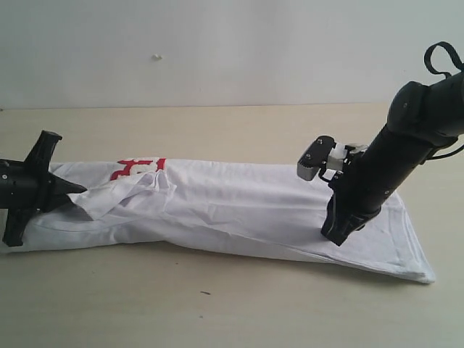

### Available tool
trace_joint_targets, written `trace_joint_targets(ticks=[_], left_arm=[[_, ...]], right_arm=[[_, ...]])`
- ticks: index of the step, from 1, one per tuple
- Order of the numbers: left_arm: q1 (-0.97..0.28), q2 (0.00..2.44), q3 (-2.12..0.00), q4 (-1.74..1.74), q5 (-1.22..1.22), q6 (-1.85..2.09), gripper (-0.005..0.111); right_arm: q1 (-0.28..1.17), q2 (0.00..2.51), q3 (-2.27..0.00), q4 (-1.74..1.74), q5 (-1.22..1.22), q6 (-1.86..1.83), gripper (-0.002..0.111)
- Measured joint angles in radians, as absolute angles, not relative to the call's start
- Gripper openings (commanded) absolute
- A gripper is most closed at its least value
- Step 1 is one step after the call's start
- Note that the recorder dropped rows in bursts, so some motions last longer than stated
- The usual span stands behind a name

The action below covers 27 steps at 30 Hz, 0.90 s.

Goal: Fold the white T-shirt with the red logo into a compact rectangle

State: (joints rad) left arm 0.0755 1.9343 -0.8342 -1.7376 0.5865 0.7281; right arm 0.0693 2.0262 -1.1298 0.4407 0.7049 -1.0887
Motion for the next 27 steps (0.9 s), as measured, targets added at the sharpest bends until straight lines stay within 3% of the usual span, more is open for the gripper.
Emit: trace_joint_targets(ticks=[18,21,27], left_arm=[[0.075,1.934,-0.834,-1.727,0.579,0.740,0.003],[0.075,1.934,-0.834,-1.727,0.579,0.757,0.018],[0.075,1.934,-0.834,-1.732,0.581,0.785,0.062]], right_arm=[[0.069,2.036,-1.134,0.449,0.711,-1.089,0.004],[0.069,2.036,-1.134,0.449,0.711,-1.089,0.004],[0.069,2.036,-1.134,0.449,0.711,-1.089,0.004]])
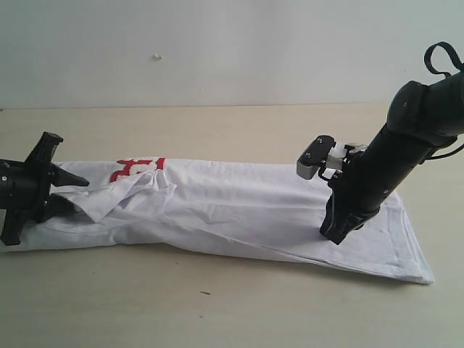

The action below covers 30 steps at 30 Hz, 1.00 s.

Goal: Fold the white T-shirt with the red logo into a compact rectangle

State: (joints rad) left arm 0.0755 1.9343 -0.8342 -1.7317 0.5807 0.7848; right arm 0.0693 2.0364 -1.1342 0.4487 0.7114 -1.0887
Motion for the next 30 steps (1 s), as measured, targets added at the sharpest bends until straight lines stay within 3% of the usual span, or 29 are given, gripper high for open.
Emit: trace_joint_targets(ticks=[2,7,20,30], left_arm=[[0.075,1.934,-0.835,-1.734,0.588,0.798,0.065],[0.075,1.934,-0.851,-1.736,0.652,0.820,0.060],[0.075,1.935,-0.926,-1.736,0.725,0.774,0.028],[0.075,1.935,-0.965,-1.736,0.649,0.744,0.027]], right_arm=[[0.069,2.036,-1.134,0.449,0.711,-1.089,0.004],[0.069,2.036,-1.134,0.449,0.711,-1.089,0.004],[0.069,2.036,-1.134,0.452,0.713,-1.089,0.004],[0.069,2.036,-1.134,0.452,0.716,-1.086,0.004]])
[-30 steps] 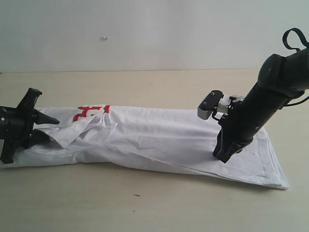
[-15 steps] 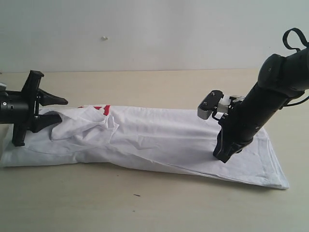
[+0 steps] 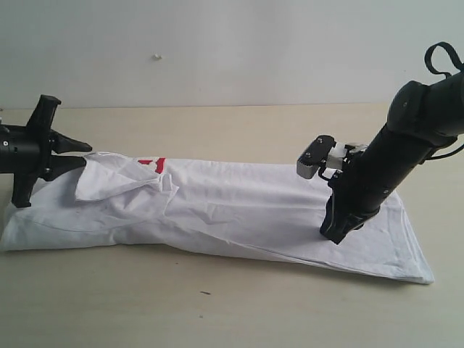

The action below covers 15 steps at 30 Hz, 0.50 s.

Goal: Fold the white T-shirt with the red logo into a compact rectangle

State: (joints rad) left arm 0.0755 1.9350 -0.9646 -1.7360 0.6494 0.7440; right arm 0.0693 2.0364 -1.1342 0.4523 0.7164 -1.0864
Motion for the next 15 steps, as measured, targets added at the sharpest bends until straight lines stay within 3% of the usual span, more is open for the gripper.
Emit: trace_joint_targets(ticks=[10,15], left_arm=[[0.075,1.935,-1.034,-1.725,0.652,0.729,0.027],[0.075,1.935,-1.035,-1.527,0.764,0.692,0.024]], right_arm=[[0.069,2.036,-1.134,0.457,0.719,-1.086,0.004],[0.069,2.036,-1.134,0.457,0.721,-1.086,0.004]])
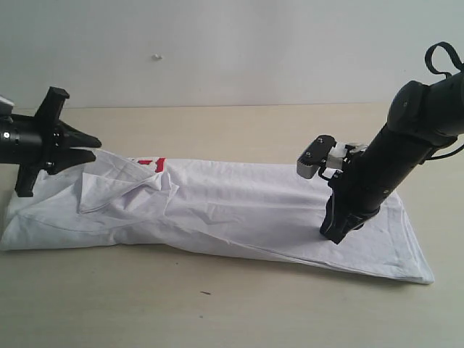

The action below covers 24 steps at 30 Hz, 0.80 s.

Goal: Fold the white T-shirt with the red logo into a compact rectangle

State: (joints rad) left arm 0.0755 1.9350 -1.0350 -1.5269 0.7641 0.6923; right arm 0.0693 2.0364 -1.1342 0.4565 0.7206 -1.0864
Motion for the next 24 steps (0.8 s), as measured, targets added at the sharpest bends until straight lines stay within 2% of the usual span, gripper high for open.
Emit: trace_joint_targets(ticks=[5,15,24], left_arm=[[0.075,1.935,-1.031,-1.352,0.878,0.615,0.000],[0.018,1.935,-0.976,-1.272,0.925,0.608,0.000],[-0.142,1.981,-0.976,-1.323,0.712,0.608,0.000]], right_arm=[[0.069,2.036,-1.134,0.457,0.721,-1.086,0.004],[0.069,2.036,-1.134,0.457,0.721,-1.086,0.004],[0.067,2.038,-1.134,0.477,0.723,-1.086,0.004]])
